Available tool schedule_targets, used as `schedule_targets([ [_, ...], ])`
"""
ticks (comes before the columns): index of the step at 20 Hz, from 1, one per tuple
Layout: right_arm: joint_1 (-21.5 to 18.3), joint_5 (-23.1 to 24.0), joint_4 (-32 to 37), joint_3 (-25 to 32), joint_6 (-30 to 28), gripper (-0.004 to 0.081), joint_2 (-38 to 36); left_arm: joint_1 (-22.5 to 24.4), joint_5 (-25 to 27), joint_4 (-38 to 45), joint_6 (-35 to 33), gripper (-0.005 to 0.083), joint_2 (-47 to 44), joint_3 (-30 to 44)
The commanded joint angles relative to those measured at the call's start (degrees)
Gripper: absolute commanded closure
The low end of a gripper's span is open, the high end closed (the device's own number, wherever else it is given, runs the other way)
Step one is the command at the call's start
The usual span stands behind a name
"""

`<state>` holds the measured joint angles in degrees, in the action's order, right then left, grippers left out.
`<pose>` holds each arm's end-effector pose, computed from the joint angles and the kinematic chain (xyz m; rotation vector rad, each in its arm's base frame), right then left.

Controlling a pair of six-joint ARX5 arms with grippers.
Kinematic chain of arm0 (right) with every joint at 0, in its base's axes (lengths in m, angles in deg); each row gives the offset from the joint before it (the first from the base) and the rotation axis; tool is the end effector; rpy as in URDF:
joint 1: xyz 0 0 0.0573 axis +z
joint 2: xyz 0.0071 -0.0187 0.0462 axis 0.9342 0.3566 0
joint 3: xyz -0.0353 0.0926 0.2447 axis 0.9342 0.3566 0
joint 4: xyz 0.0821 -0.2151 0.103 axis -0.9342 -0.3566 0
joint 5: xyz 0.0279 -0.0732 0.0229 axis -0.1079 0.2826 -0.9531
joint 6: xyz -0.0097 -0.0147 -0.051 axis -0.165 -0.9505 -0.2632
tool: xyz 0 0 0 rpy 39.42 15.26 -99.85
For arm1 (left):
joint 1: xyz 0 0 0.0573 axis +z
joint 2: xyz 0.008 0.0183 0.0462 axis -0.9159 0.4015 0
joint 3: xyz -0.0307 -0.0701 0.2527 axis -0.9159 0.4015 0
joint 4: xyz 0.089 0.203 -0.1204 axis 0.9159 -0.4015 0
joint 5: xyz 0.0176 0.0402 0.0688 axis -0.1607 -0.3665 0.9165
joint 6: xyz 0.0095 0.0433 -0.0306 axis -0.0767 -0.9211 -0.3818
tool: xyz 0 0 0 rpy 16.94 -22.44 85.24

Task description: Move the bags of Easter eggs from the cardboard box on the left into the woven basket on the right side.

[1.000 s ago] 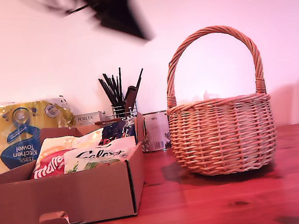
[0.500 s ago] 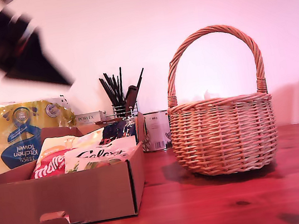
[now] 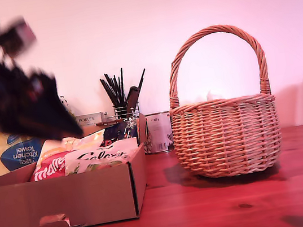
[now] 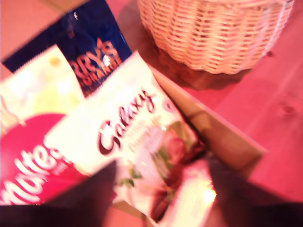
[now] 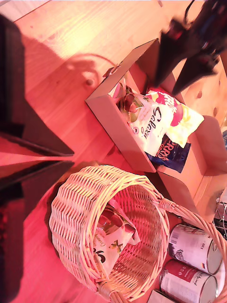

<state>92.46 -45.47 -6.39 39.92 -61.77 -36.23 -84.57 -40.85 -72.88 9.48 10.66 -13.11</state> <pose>0.1038 0.0534 0.2859 -0.2530 0.4108 0.7269 0.2649 -0.0994 0.1864 0.1967 0.7395 -0.7893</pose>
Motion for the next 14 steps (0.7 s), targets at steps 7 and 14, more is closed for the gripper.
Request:
schedule_targets([
  [7,0.15,-0.07,0.66,-0.76,0.0,0.0783,0.0,0.07,4.07,9.46,5.64,-0.0009,9.01,0.46],
  [14,0.15,-0.07,1.07,-0.76,-0.02,0.0783,0.0,-1.18,-2.56,11.76,9.14,-0.0009,14.34,0.24],
])
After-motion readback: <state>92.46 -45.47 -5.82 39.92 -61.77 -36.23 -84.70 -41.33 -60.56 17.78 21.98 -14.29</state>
